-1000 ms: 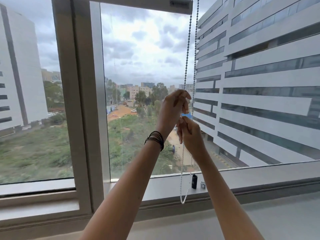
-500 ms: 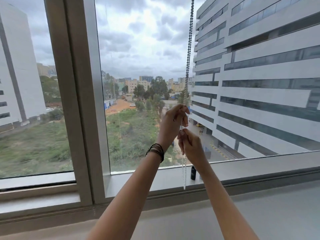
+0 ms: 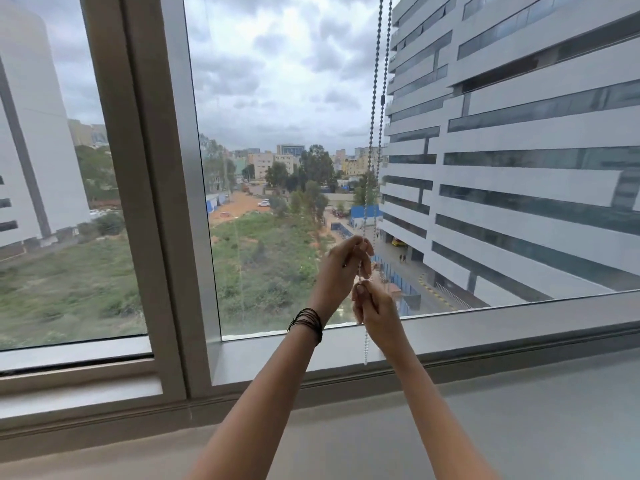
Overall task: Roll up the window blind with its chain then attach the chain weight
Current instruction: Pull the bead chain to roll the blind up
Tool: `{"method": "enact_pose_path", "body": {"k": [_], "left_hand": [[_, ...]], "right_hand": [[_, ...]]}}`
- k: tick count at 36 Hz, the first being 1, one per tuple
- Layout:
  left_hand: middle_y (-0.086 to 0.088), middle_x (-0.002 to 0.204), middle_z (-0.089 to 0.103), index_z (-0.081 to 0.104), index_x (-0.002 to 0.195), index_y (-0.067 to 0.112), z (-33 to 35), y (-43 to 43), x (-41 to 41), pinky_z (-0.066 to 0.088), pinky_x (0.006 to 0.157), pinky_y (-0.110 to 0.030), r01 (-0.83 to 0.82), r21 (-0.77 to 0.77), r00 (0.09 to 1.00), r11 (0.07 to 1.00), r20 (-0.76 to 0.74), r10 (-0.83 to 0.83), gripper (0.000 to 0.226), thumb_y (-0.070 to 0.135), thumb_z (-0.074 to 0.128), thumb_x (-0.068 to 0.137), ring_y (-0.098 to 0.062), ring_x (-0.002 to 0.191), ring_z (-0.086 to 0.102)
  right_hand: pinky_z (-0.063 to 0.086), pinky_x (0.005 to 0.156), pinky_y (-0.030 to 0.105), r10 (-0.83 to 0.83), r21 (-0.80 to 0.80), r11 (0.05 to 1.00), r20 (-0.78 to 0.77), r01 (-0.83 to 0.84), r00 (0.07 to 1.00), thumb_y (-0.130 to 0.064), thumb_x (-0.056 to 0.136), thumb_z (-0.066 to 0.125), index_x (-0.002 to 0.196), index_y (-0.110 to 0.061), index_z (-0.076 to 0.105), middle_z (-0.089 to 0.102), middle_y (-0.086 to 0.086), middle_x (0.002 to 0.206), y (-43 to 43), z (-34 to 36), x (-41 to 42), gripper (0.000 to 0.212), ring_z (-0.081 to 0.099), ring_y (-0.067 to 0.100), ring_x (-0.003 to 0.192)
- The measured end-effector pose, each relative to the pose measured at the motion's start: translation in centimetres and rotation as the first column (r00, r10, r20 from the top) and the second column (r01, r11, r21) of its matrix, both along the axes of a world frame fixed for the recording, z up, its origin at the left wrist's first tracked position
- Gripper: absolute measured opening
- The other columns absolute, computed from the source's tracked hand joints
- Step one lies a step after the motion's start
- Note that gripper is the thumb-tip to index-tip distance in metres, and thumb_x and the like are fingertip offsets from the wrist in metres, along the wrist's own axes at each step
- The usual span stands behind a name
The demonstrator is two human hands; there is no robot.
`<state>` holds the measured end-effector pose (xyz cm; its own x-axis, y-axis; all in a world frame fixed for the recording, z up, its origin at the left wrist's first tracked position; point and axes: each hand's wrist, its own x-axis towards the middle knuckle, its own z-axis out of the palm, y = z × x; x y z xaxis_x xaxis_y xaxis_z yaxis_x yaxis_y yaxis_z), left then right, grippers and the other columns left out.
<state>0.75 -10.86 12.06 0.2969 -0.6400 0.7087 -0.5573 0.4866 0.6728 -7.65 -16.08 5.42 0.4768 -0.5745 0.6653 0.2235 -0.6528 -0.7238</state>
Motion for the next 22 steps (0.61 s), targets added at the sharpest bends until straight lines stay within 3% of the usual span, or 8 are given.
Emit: {"method": "enact_pose_path", "body": {"k": [3, 8, 17, 22], "left_hand": [[-0.003, 0.058, 0.054, 0.052, 0.077, 0.018, -0.7, 0.1, -0.1, 0.042, 0.056, -0.021, 0.004, 0.010, 1.000, 1.000, -0.009, -0.004, 0.031, 0.002, 0.037, 0.099, -0.015, 0.052, 0.051], [-0.004, 0.059, 0.055, 0.053, 0.078, 0.017, -2.1, 0.0, 0.0, 0.045, 0.058, -0.024, -0.015, 0.028, 1.000, 0.999, -0.018, 0.015, 0.030, 0.000, 0.038, 0.098, -0.017, 0.054, 0.052], [-0.002, 0.058, 0.054, 0.054, 0.081, 0.009, -4.8, 0.1, -0.4, 0.045, 0.058, -0.024, -0.044, 0.051, 0.998, 0.998, -0.040, 0.046, 0.023, 0.006, 0.041, 0.099, -0.010, 0.051, 0.051], [-0.001, 0.059, 0.055, 0.055, 0.082, 0.004, -5.9, 0.3, -0.8, 0.043, 0.056, -0.015, -0.044, 0.064, 0.998, 0.997, -0.048, 0.047, 0.021, 0.004, 0.041, 0.098, -0.006, 0.051, 0.051]], "right_hand": [[0.031, 0.045, 0.033, 0.000, 0.012, 1.000, -0.002, 0.000, 1.000, 0.006, 0.096, 0.033, 0.068, -0.015, 0.044, 0.040, 0.004, 0.051, -0.1, -0.8, 0.0, 0.036, 0.038, 0.013, 0.042], [0.031, 0.044, 0.018, -0.014, 0.021, 1.000, -0.028, 0.014, 1.000, 0.002, 0.097, 0.034, 0.069, -0.019, 0.046, 0.043, -0.001, 0.049, -0.4, -2.2, 0.2, 0.036, 0.038, 0.005, 0.041], [0.032, 0.046, 0.026, -0.054, 0.010, 0.998, -0.088, 0.055, 0.995, 0.003, 0.096, 0.035, 0.068, -0.012, 0.045, 0.043, -0.003, 0.045, -0.6, -5.0, -0.1, 0.033, 0.038, 0.012, 0.041], [0.030, 0.044, 0.017, -0.062, 0.024, 0.998, -0.122, 0.065, 0.991, 0.001, 0.097, 0.035, 0.069, -0.018, 0.045, 0.045, -0.001, 0.047, -0.4, -5.8, -0.6, 0.035, 0.038, 0.005, 0.040]]}}
